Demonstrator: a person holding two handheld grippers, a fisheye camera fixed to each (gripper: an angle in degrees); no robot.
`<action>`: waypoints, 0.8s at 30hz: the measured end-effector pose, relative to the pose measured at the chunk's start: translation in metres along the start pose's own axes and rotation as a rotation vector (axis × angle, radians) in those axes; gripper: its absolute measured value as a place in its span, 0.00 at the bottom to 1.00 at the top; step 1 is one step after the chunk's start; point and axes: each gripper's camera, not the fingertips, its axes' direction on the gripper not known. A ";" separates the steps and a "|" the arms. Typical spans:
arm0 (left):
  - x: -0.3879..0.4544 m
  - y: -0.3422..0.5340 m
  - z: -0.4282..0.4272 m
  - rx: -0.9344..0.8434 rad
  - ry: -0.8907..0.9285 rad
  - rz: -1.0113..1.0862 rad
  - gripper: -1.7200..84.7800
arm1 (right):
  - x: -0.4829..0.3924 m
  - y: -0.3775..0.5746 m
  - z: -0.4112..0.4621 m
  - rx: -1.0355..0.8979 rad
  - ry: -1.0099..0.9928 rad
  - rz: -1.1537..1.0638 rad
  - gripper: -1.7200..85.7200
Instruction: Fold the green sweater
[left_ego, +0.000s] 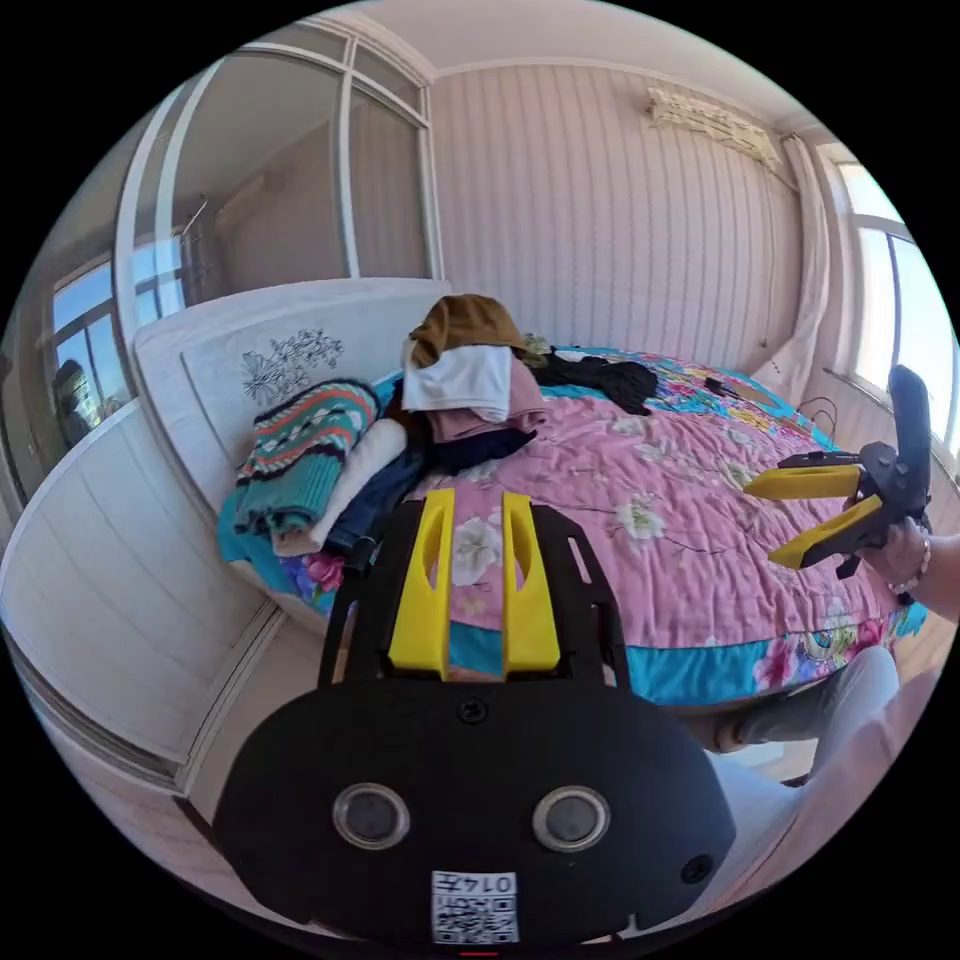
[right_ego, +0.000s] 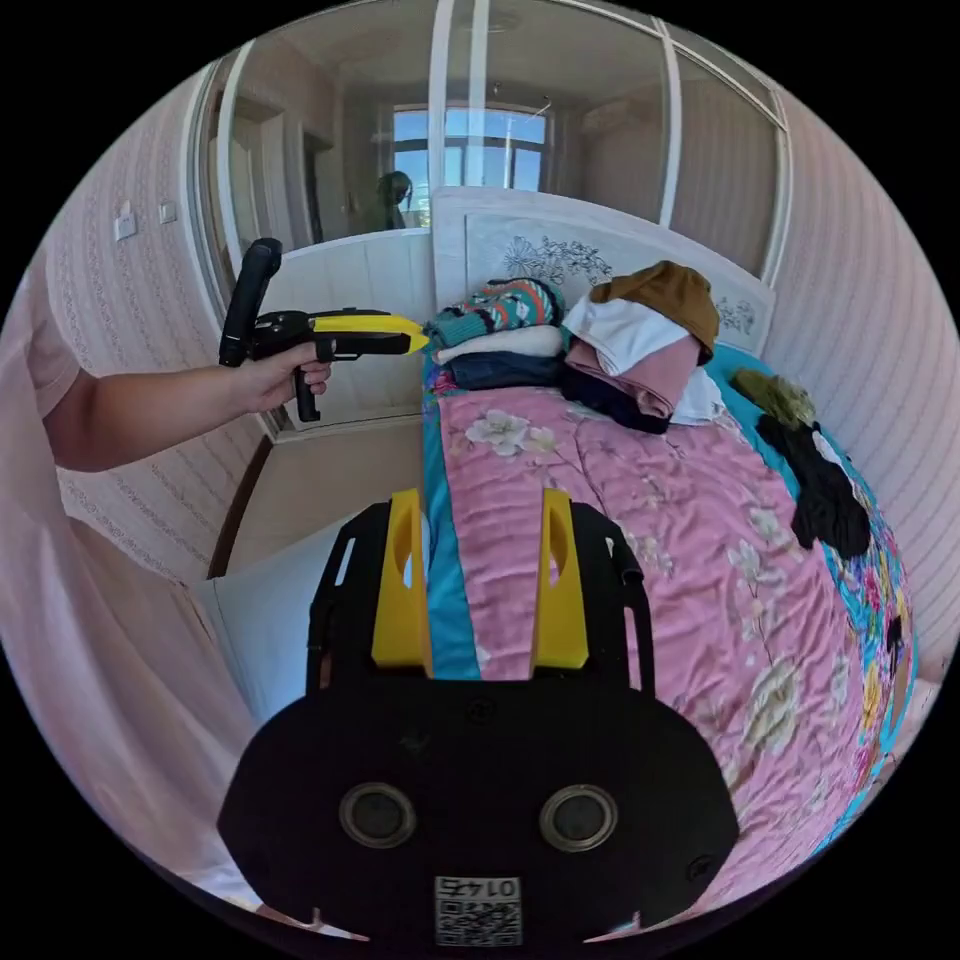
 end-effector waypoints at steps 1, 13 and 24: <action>-0.015 0.003 0.003 -0.010 -0.025 -0.025 0.12 | 0.000 -0.014 0.012 -0.001 -0.019 -0.021 0.20; -0.220 0.006 0.083 -0.029 -0.071 -0.372 0.18 | 0.035 -0.243 0.232 -0.090 -0.193 -0.011 0.16; -0.315 0.021 0.115 0.066 0.034 -0.674 0.15 | 0.070 -0.350 0.388 -0.183 -0.201 0.183 0.17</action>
